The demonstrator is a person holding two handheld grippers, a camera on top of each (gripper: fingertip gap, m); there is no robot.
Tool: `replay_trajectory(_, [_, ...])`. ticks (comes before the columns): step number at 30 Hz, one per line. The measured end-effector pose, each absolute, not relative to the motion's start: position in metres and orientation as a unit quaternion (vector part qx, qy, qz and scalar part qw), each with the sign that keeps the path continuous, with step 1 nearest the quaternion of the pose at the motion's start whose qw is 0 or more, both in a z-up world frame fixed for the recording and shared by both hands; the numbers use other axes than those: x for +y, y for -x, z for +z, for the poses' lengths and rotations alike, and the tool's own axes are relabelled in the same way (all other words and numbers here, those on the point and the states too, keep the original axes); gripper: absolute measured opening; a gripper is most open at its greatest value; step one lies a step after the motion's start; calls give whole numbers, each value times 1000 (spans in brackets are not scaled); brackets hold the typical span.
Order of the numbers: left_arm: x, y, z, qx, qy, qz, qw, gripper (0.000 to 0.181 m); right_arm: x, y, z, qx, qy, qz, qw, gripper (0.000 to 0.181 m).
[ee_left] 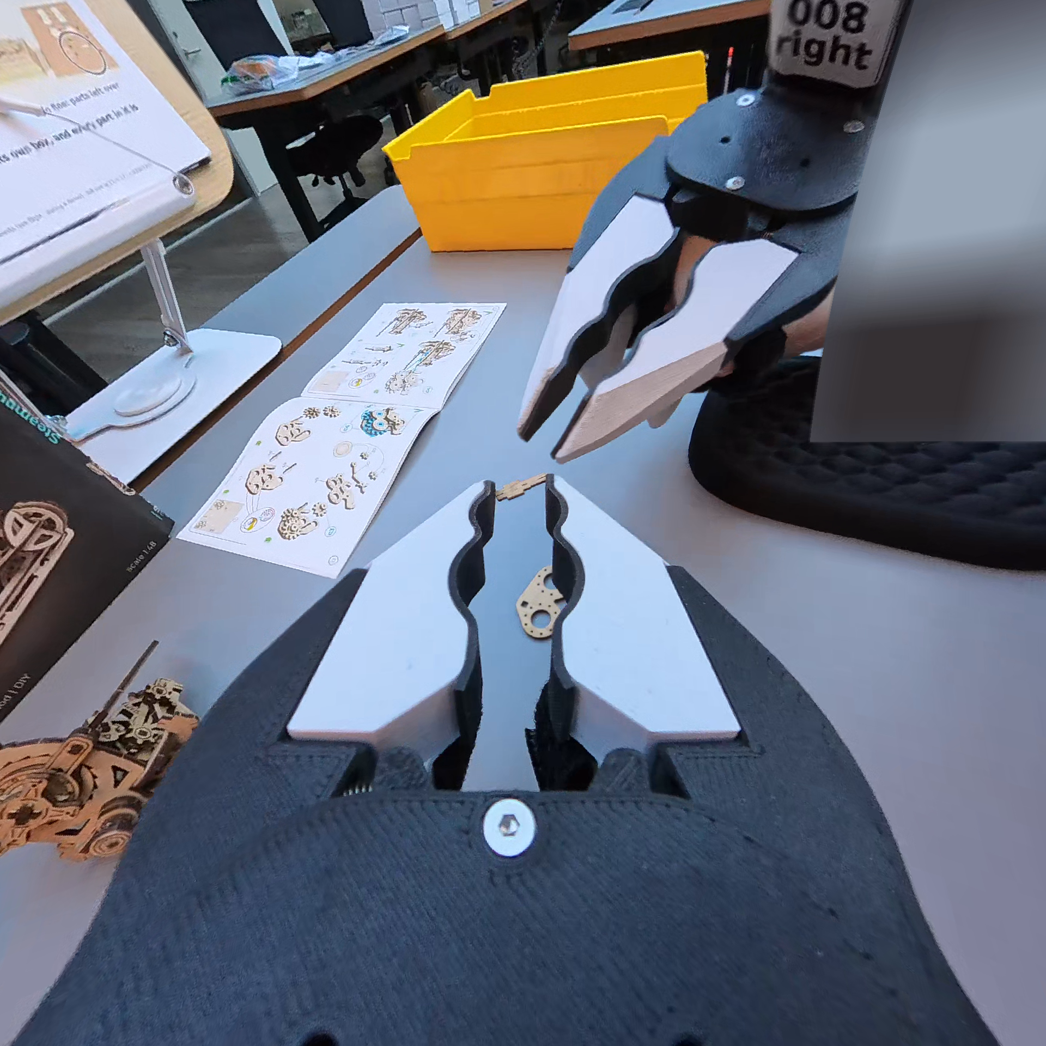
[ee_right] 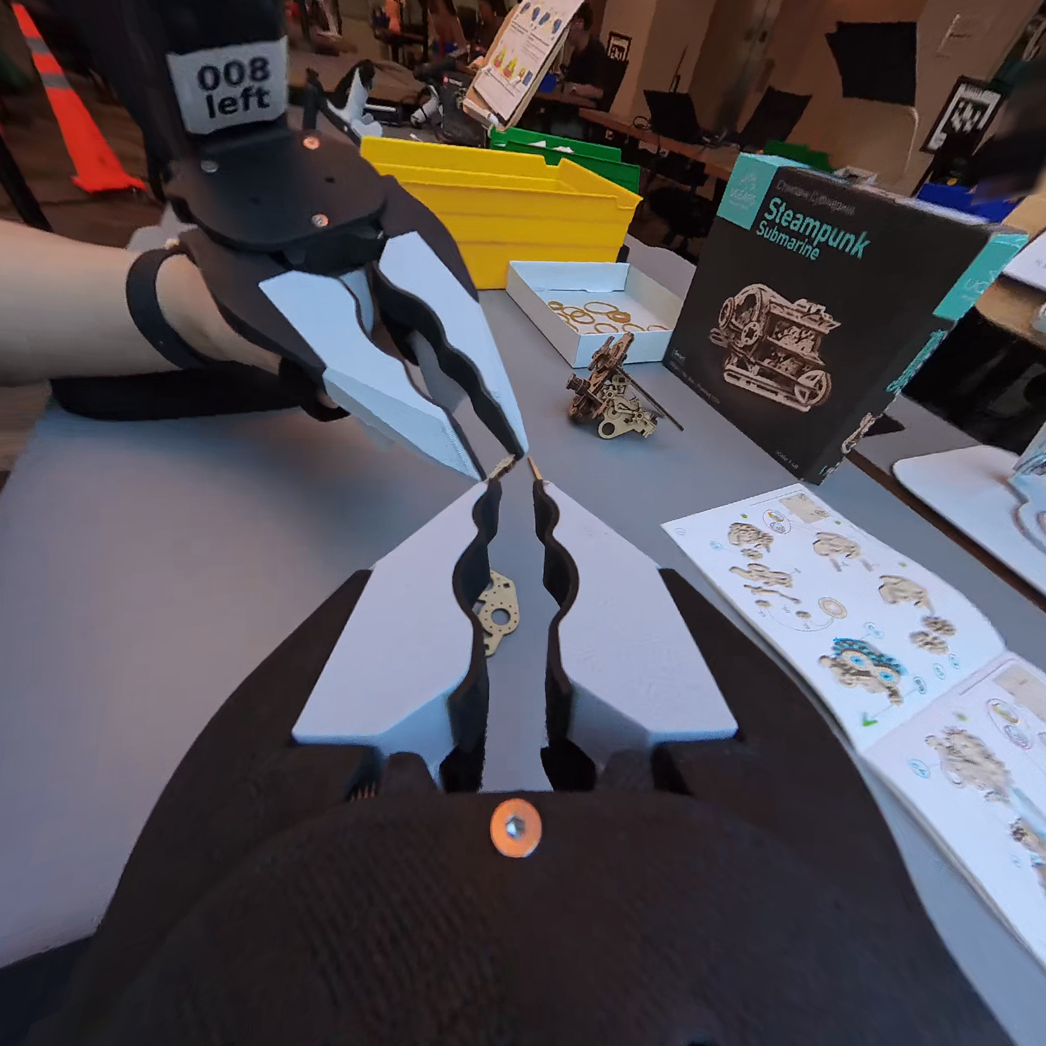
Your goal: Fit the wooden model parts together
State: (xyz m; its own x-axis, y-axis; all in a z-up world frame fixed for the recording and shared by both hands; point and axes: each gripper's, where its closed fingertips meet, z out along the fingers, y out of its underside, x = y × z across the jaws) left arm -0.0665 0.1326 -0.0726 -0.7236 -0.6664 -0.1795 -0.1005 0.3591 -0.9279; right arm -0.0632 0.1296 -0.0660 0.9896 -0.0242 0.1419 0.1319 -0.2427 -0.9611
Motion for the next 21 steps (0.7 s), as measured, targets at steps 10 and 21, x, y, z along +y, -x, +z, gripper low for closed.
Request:
replay_trajectory(10, [128, 70, -76, 796, 165, -436, 387, 16, 137, 65, -78, 183, 740, 285, 581, 20])
replay_trajectory(21, [127, 75, -74, 769, 245, -541, 238, 28, 128, 68, -74, 167, 736, 336, 563, 1])
